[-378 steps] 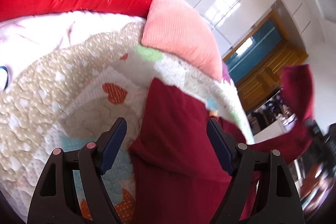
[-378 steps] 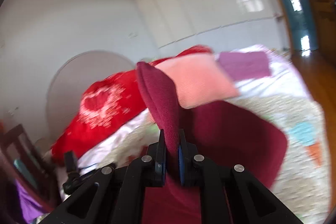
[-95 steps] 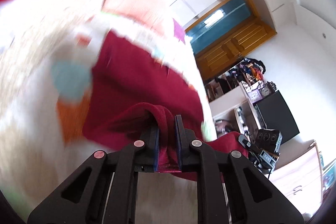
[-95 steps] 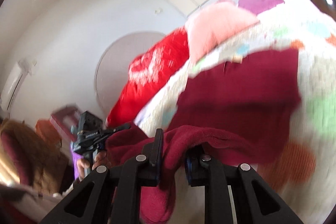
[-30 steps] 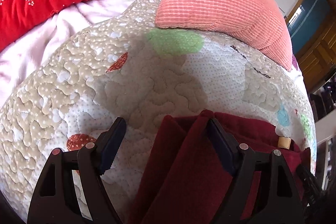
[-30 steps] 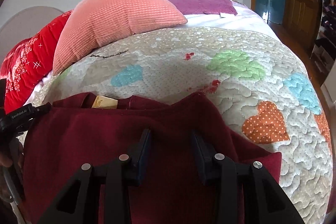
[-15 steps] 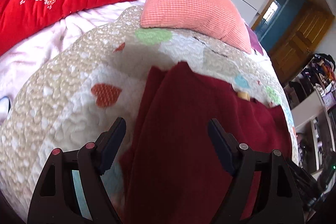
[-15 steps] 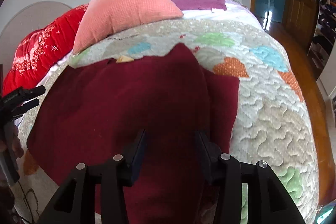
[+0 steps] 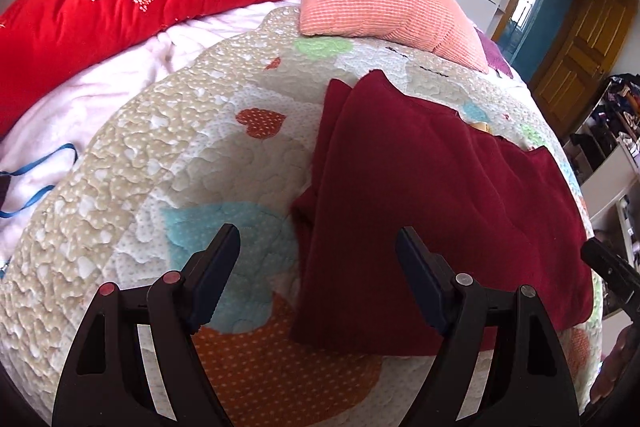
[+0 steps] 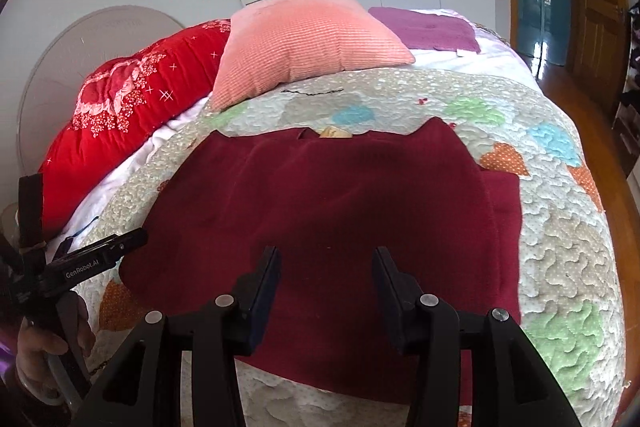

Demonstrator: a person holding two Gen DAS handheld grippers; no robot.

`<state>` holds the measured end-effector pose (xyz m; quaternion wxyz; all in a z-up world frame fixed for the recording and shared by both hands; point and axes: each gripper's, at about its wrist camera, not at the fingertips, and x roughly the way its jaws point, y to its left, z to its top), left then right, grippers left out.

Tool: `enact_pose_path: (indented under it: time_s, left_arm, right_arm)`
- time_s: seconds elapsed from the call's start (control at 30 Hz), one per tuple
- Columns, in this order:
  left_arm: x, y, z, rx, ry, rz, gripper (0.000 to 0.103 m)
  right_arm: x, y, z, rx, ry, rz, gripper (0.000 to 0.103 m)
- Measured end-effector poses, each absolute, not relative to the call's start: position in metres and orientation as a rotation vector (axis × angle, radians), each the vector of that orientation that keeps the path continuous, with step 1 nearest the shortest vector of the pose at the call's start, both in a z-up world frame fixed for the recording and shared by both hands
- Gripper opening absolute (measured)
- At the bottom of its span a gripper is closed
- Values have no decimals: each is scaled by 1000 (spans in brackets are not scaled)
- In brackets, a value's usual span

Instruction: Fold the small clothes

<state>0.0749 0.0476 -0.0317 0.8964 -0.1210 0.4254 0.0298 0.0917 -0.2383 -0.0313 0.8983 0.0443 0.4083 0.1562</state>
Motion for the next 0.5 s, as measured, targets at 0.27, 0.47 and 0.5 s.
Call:
enact_pose_path:
  time_s: [0.27, 0.47, 0.5]
  left_arm:
    - [71, 65, -46, -239, 884, 101, 80]
    - [74, 73, -57, -271, 893, 64, 80]
    - [75, 76, -59, -285, 890, 57, 80]
  right_arm:
    - [110, -194, -50, 109, 858, 365, 45]
    - [142, -166, -71, 103, 904, 367, 45]
    - [147, -161, -75, 98, 914, 368, 45]
